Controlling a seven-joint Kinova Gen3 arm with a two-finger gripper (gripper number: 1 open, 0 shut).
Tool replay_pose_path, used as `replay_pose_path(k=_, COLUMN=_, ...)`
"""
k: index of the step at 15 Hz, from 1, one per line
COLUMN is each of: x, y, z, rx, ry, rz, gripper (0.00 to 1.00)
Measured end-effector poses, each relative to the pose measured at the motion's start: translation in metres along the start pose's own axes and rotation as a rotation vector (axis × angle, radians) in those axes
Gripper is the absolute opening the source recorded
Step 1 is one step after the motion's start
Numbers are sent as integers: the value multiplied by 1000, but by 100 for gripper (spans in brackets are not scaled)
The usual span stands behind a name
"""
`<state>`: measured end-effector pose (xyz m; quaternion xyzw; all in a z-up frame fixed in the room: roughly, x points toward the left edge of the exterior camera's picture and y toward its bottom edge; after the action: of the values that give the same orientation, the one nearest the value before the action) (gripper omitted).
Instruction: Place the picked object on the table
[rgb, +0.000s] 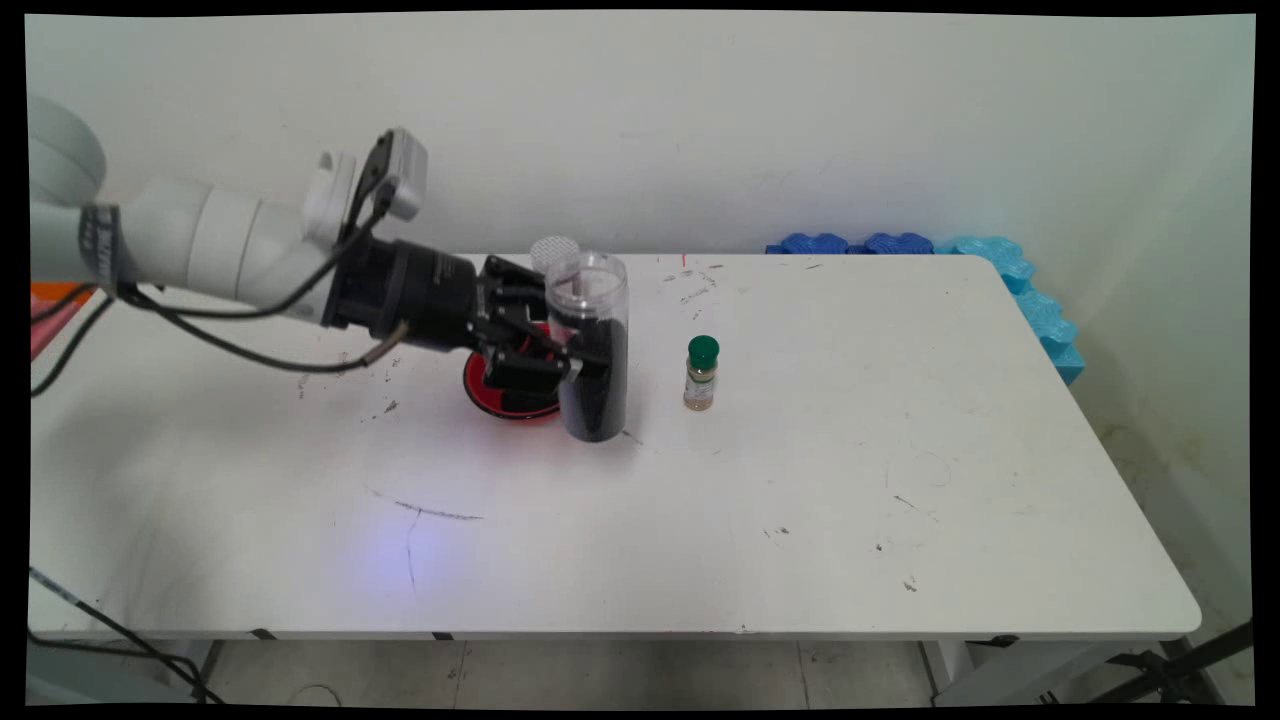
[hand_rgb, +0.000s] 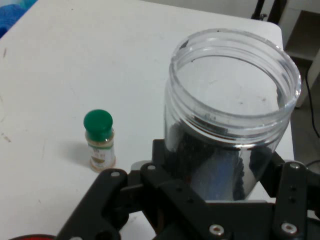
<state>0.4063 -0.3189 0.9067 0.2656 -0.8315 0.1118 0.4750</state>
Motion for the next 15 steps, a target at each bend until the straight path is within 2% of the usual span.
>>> replay_pose_path(k=6, x=-42, y=-5, z=13, rx=-46, ry=11, rz=33, gripper=0)
replay_pose_path(k=15, x=-87, y=-11, z=24, rx=-95, ry=14, rz=70, gripper=0)
